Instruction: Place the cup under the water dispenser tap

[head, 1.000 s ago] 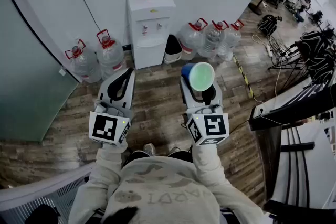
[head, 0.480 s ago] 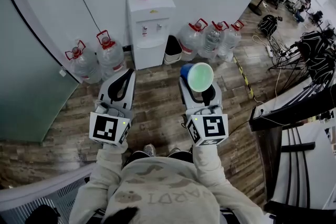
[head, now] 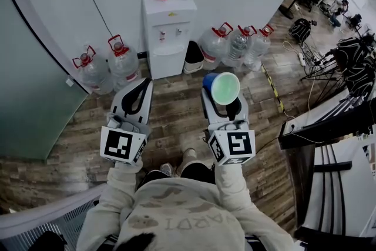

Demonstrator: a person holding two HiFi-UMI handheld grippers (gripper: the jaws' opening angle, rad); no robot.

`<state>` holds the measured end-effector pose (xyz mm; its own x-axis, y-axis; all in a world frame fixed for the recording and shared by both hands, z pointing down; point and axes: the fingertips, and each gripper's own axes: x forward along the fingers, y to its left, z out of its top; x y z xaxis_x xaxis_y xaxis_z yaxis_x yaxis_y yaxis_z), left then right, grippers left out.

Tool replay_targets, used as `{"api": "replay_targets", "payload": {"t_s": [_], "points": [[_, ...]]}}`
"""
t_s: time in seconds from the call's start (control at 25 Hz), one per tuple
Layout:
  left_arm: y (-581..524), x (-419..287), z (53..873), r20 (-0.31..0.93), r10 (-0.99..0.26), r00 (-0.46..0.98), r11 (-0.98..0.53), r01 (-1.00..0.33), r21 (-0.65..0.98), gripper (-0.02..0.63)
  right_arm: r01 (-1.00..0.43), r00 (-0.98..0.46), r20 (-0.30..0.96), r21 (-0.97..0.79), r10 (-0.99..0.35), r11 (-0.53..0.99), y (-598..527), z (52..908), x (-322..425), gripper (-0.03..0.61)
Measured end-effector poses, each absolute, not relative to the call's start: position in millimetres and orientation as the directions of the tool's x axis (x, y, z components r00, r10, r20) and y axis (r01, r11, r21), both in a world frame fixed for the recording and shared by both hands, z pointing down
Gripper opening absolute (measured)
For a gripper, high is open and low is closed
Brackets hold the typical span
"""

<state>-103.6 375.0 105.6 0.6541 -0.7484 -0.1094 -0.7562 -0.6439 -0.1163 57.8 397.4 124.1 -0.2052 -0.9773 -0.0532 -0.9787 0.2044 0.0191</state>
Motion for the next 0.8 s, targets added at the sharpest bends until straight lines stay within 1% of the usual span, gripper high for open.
{"api": "replay_targets", "payload": {"t_s": [0.32, 0.8], "points": [[339.7, -91.1, 110.4, -0.103, -0.753, 0.65, -0.639, -0.76, -0.12, 0.005, -0.976, -0.219, -0.049, 0.012, -0.974, 0.219, 359.8, 130.9, 68.9, 0.266], [242.6, -60.8, 104.3, -0.121, -0.782, 0.612, -0.601, -0.791, -0.117, 0.005, -0.957, -0.289, -0.042, 0.046, -0.957, 0.287, 250.5, 127.7, 95.5, 0.265]]}}
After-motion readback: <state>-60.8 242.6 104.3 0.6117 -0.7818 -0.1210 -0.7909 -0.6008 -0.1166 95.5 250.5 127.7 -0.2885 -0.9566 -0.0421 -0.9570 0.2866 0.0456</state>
